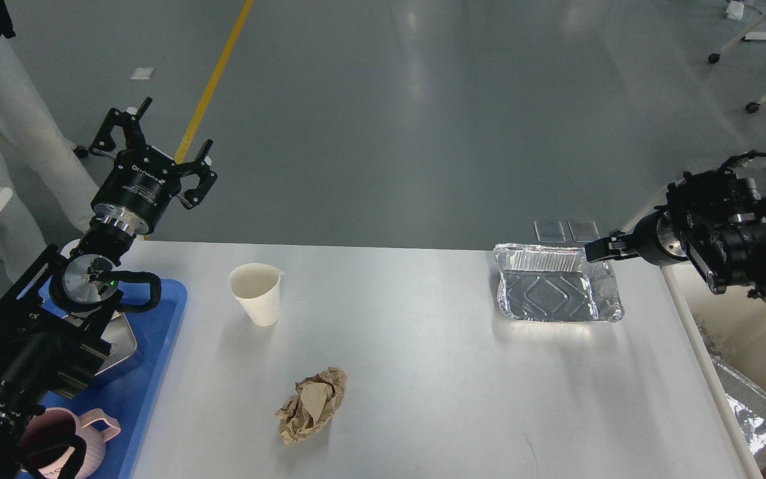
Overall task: Tidy desktop
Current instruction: 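Reach the right gripper to the foil tray's near edge and grasp it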
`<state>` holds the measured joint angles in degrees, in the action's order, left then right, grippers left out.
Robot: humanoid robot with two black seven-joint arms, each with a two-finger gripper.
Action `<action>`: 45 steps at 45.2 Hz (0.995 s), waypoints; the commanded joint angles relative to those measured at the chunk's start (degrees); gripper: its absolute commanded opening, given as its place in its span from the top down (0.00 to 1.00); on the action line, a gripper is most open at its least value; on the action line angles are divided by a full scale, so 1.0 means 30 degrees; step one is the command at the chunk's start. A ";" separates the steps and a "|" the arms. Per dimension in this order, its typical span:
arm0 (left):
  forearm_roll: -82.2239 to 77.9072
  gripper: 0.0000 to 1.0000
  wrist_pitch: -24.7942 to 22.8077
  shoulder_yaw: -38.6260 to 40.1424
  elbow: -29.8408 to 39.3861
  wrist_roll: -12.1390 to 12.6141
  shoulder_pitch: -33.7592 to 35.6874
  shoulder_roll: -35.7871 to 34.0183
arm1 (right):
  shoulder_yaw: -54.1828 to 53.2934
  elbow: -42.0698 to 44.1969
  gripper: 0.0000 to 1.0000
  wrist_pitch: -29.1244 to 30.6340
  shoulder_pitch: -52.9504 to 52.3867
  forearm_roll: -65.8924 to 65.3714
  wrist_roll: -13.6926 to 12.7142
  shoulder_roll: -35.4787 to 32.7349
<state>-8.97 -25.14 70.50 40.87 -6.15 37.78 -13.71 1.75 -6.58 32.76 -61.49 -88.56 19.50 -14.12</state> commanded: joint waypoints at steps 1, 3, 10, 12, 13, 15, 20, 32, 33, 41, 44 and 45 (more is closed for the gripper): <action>-0.0028 0.02 0.0001 -0.0003 -0.0001 0.0000 -0.0082 0.0000 | 0.0002 0.0229 0.00 -0.0809 0.0748 0.0339 -0.0230 0.0195; -0.0028 0.03 0.0001 -0.0003 -0.0001 0.0000 -0.0111 0.0000 | 0.0002 0.0375 0.00 -0.1044 0.1012 0.0515 -0.0376 0.0195; -0.0028 0.02 0.0001 -0.0003 0.0028 0.0000 -0.0228 0.0030 | 0.0002 0.1107 0.00 -0.2216 0.1803 0.1072 -0.0786 0.0693; -0.0028 0.02 -0.0028 -0.0003 0.0028 0.0000 -0.0229 0.0059 | 0.0002 0.1313 0.02 -0.2596 0.2008 0.1335 -0.1049 0.0810; -0.0028 0.02 -0.0028 -0.0003 0.0028 0.0000 -0.0258 0.0059 | 0.0002 0.1400 0.02 -0.2772 0.2126 0.1510 -0.1167 0.0840; -0.0028 0.02 0.0001 -0.0003 0.0028 0.0000 -0.0258 0.0117 | 0.0002 0.1460 0.02 -0.3065 0.2360 0.1774 -0.1431 0.0927; -0.0028 0.03 0.0001 -0.0003 0.0028 0.0000 -0.0258 0.0147 | 0.0002 0.1518 0.05 -0.3681 0.2946 0.2624 -0.2104 0.1191; -0.0028 0.02 -0.0028 -0.0003 0.0028 0.0000 -0.0287 0.0147 | 0.0002 0.1841 0.15 -0.4034 0.4148 0.3680 -0.2896 0.1338; -0.0028 0.03 -0.0028 -0.0003 0.0028 0.0000 -0.0287 0.0147 | 0.0002 0.1841 0.16 -0.4034 0.4177 0.3796 -0.2926 0.1338; -0.0028 0.02 -0.0028 -0.0003 0.0029 0.0000 -0.0287 0.0176 | 0.0002 0.1870 0.23 -0.4092 0.4324 0.4031 -0.2955 0.1338; -0.0028 0.03 -0.0028 -0.0003 0.0057 0.0000 -0.0287 0.0176 | 0.0001 0.1870 0.27 -0.4150 0.4324 0.4265 -0.2955 0.1338; -0.0028 0.03 -0.0028 -0.0003 0.0029 0.0000 -0.0287 0.0176 | -0.0027 0.1870 0.29 -0.4180 0.4324 0.4382 -0.2955 0.1338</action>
<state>-9.05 -25.19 70.48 40.98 -6.15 36.91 -13.20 1.80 -0.97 20.51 -48.56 -76.48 10.65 -10.10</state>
